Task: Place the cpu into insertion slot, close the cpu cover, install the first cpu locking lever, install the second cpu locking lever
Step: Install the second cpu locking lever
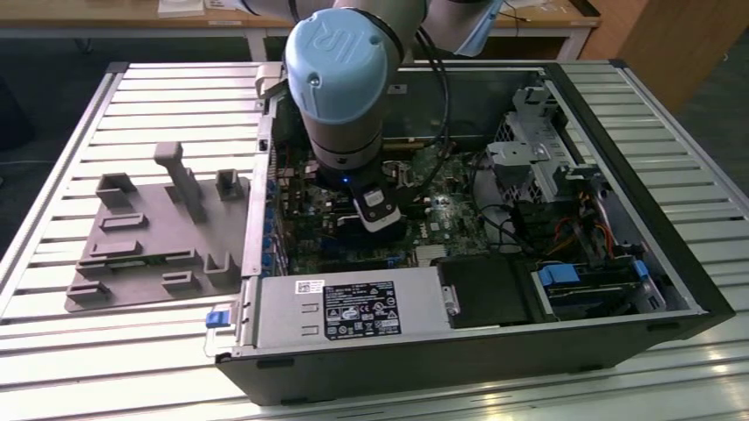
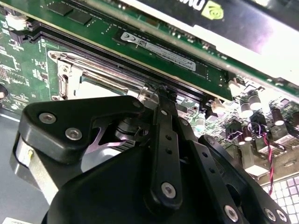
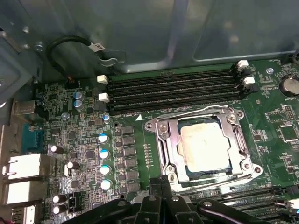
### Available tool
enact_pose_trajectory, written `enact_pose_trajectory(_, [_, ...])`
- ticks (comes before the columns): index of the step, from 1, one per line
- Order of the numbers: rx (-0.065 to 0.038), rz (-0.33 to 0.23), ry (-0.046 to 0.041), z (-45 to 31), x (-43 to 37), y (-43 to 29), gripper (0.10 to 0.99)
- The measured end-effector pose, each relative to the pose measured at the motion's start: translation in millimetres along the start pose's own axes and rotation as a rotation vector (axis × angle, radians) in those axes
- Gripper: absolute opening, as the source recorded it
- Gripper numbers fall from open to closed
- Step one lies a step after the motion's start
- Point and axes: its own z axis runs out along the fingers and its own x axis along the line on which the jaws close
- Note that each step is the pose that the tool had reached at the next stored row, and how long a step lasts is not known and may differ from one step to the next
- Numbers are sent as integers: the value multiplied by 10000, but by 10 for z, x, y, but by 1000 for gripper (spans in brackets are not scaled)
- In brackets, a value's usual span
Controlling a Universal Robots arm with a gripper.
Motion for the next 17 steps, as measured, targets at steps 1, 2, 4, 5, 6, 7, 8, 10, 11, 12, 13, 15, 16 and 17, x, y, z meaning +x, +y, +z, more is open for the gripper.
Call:
enact_pose_trajectory(1, [0, 0, 0, 0, 1, 0, 102])
enact_pose_trajectory(2, [0, 1, 0, 0, 2, 1, 102])
enact_pose_trajectory(4, [2, 1, 0, -3, 2, 3, 102])
enact_pose_trajectory(5, [2, 1, 0, -9, 2, 5, 102])
enact_pose_trajectory(6, [-4, 1, -2, -16, 1, 9, 102])
enact_pose_trajectory(7, [-6, 1, -2, -26, 1, 14, 102])
enact_pose_trajectory(8, [-3, 1, -1, -41, 1, 19, 102])
enact_pose_trajectory(10, [-1, 1, -1, -77, 0, 33, 102])
enact_pose_trajectory(11, [-1, 1, -1, -96, -1, 40, 102])
enact_pose_trajectory(12, [-1, 1, -1, -115, -1, 47, 102])
enact_pose_trajectory(13, [-1, 2, -1, -136, -2, 55, 102])
enact_pose_trajectory(15, [0, 2, -1, -183, -3, 74, 102])
enact_pose_trajectory(16, [-1, 1, -1, -208, -4, 83, 102])
enact_pose_trajectory(17, [1, 1, 0, -231, -4, 92, 102])
